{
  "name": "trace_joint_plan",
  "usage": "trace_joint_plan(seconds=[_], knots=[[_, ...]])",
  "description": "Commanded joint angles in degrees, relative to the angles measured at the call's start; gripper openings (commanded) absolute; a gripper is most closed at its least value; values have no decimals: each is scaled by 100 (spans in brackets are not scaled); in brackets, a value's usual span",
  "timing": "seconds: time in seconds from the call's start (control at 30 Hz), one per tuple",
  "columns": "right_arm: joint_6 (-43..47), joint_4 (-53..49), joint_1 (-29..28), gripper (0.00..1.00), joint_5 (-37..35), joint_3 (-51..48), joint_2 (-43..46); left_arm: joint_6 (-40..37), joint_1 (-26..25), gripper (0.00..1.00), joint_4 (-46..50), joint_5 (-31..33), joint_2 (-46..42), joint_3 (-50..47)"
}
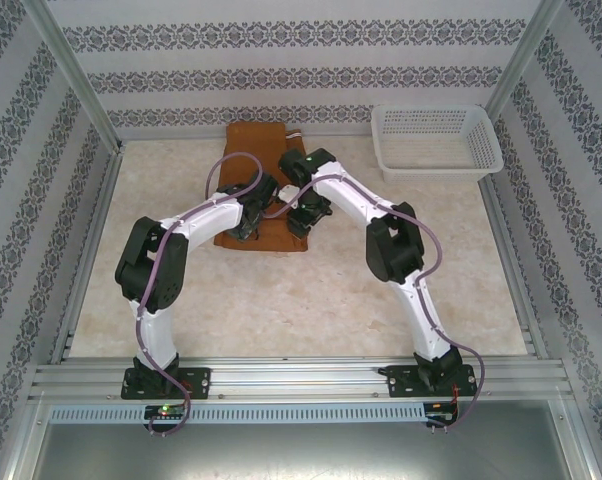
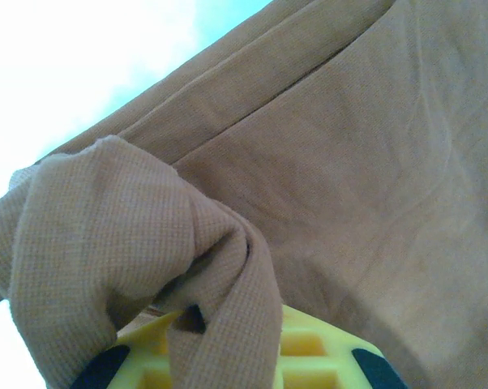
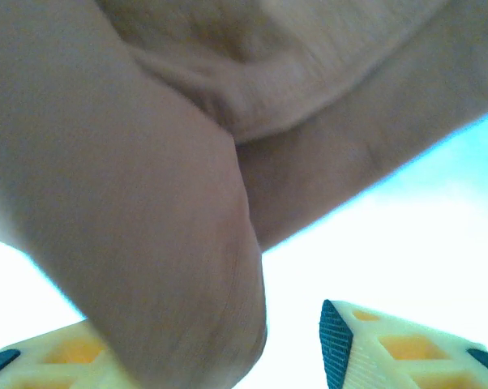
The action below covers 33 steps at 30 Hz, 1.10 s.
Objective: Roll up the long pants
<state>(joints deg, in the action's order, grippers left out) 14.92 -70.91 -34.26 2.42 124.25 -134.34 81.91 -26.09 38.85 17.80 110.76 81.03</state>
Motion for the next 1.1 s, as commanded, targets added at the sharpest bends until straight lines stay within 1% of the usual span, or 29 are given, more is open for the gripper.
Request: trace_joint_plan(seconds=[0.0, 0.07, 0.1, 0.13, 0.2, 0.37, 0.43, 0.5, 0.6, 0.67, 0.73, 0.97, 1.0, 1.03, 1.07], knots=[[-200, 243, -411, 55, -546, -602, 1190, -137, 260, 10, 600, 111, 272, -123], [-365, 643, -672, 56, -727, -1010, 1552, -150, 313, 13, 597, 21, 353, -56], [-437, 871, -793, 58, -709, -1272, 1723, -174, 331, 15, 592, -12, 395, -4], [-471, 1136, -918, 67, -685, -1554, 1922, -199, 352, 15, 591, -31, 426, 43], [-396, 1649, -1147, 72, -708, -2123, 2180, -228, 377, 15, 589, -72, 481, 117], [-113, 2694, -1610, 74, -1202, -2944, 2228, -279, 454, 14, 335, -363, 608, 199], [155, 3073, -1818, 74, -1478, -3025, 2117, -336, 453, 14, 347, -466, 705, 331], [447, 3161, -1918, 75, -1781, -2881, 1849, -398, 455, 14, 365, -545, 769, 440], [832, 3258, -1919, 75, -2094, -2654, 1463, -442, 464, 14, 324, -603, 772, 480], [1136, 3563, -1894, 75, -2269, -2727, 1350, -496, 461, 13, 308, -644, 764, 493], [1364, 3816, -1821, 75, -2258, -2782, 1265, -557, 464, 13, 305, -672, 781, 524], [1704, 4433, -1568, 74, -2289, -2977, 901, -665, 463, 14, 162, -915, 827, 531], [1724, 4518, -1542, 70, -2273, -3034, 859, -669, 464, 14, 145, -942, 824, 527], [1714, 4525, -1511, 63, -2235, -3040, 796, -689, 457, 16, 113, -967, 816, 516], [1717, 4497, -1484, 57, -2168, -3038, 752, -714, 458, 21, 68, -991, 809, 502]])
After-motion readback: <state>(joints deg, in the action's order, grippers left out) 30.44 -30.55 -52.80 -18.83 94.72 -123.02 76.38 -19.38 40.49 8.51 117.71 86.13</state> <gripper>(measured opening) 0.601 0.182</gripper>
